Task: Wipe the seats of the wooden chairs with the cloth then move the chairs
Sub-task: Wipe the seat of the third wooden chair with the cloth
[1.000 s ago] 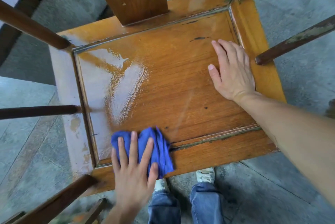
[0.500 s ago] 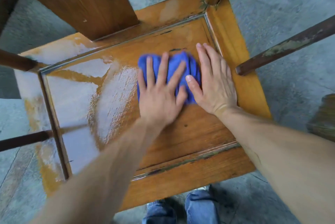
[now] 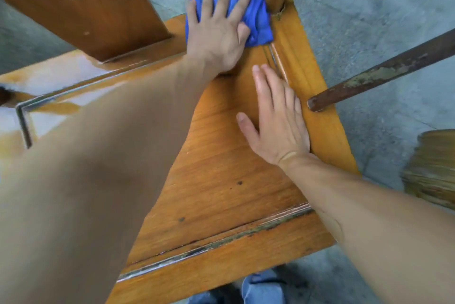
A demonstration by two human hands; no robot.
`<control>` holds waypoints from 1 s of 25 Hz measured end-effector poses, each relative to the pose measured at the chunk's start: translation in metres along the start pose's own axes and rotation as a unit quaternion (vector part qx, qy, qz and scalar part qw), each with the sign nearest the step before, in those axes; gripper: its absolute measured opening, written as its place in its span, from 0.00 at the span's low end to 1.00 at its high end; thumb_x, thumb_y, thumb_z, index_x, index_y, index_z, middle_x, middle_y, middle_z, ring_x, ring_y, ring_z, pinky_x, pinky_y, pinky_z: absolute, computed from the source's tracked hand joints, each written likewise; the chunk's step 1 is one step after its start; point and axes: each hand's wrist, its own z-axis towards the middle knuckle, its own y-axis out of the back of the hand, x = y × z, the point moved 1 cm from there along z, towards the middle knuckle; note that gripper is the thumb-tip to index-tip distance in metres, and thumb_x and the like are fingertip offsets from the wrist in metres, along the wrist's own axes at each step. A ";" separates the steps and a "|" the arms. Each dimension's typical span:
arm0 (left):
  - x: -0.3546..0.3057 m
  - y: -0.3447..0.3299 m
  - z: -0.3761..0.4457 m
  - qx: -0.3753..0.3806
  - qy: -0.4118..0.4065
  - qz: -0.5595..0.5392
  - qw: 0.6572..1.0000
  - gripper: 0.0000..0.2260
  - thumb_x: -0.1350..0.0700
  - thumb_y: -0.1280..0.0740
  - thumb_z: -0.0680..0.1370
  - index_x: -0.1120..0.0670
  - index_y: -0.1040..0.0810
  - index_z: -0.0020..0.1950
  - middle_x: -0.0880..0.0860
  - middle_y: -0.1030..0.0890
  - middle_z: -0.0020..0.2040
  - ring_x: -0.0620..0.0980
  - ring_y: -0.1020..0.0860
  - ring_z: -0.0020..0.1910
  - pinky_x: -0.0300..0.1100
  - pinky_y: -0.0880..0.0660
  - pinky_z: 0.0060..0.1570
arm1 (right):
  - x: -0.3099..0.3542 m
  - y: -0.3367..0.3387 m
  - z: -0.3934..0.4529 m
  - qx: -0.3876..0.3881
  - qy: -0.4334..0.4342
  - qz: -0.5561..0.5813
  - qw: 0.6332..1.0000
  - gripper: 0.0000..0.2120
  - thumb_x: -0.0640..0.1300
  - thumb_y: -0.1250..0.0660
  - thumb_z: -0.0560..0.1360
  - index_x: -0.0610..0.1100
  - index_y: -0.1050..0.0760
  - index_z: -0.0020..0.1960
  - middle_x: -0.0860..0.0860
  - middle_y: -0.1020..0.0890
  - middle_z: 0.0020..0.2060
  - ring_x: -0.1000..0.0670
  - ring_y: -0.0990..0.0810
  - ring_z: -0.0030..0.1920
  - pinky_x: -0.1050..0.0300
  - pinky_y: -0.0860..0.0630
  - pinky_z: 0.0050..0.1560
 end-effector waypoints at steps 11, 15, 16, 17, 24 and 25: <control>0.037 -0.043 -0.431 0.045 0.167 -0.017 0.985 0.29 0.40 0.44 0.80 0.40 0.45 0.80 0.53 0.47 0.82 0.62 0.48 0.81 0.67 0.41 0.72 | 0.011 0.001 -0.003 0.019 0.010 -0.059 0.998 0.33 0.62 0.45 0.74 0.49 0.39 0.76 0.43 0.37 0.76 0.38 0.37 0.71 0.36 0.37 0.67; 0.020 -0.050 -0.479 0.080 0.254 -0.029 0.963 0.32 0.38 0.42 0.77 0.38 0.46 0.80 0.53 0.44 0.82 0.64 0.44 0.79 0.69 0.40 0.70 | 0.039 -0.005 0.010 0.025 0.001 -0.054 0.998 0.31 0.61 0.43 0.74 0.49 0.36 0.73 0.43 0.38 0.75 0.36 0.37 0.69 0.34 0.41 0.69; 0.018 -0.050 -0.475 0.080 0.262 -0.038 0.961 0.31 0.38 0.42 0.77 0.37 0.47 0.79 0.53 0.44 0.82 0.64 0.45 0.79 0.70 0.42 0.70 | 0.042 -0.008 0.010 0.021 -0.003 -0.051 0.998 0.31 0.61 0.43 0.74 0.49 0.36 0.73 0.44 0.38 0.75 0.36 0.38 0.69 0.33 0.42 0.71; 0.019 -0.049 -0.467 0.074 0.269 -0.049 0.959 0.31 0.37 0.43 0.77 0.36 0.47 0.79 0.53 0.45 0.82 0.65 0.46 0.80 0.70 0.44 0.70 | 0.044 -0.011 0.009 0.018 -0.007 -0.046 0.999 0.30 0.61 0.43 0.74 0.49 0.36 0.73 0.44 0.38 0.75 0.36 0.39 0.70 0.33 0.43 0.72; 0.118 -0.017 -0.272 -0.011 0.344 -0.111 0.932 0.28 0.35 0.49 0.79 0.34 0.51 0.79 0.50 0.56 0.83 0.62 0.58 0.81 0.67 0.60 0.75 | 0.045 -0.013 0.009 0.004 -0.006 -0.046 0.999 0.30 0.60 0.42 0.75 0.49 0.36 0.73 0.44 0.38 0.75 0.36 0.39 0.70 0.33 0.45 0.73; 0.141 -0.008 -0.233 -0.020 0.352 -0.107 0.930 0.27 0.36 0.49 0.80 0.34 0.50 0.79 0.49 0.55 0.83 0.61 0.58 0.81 0.66 0.61 0.75 | 0.045 -0.013 0.009 0.002 -0.007 -0.050 0.999 0.30 0.60 0.41 0.75 0.49 0.36 0.73 0.43 0.38 0.75 0.36 0.39 0.70 0.33 0.45 0.73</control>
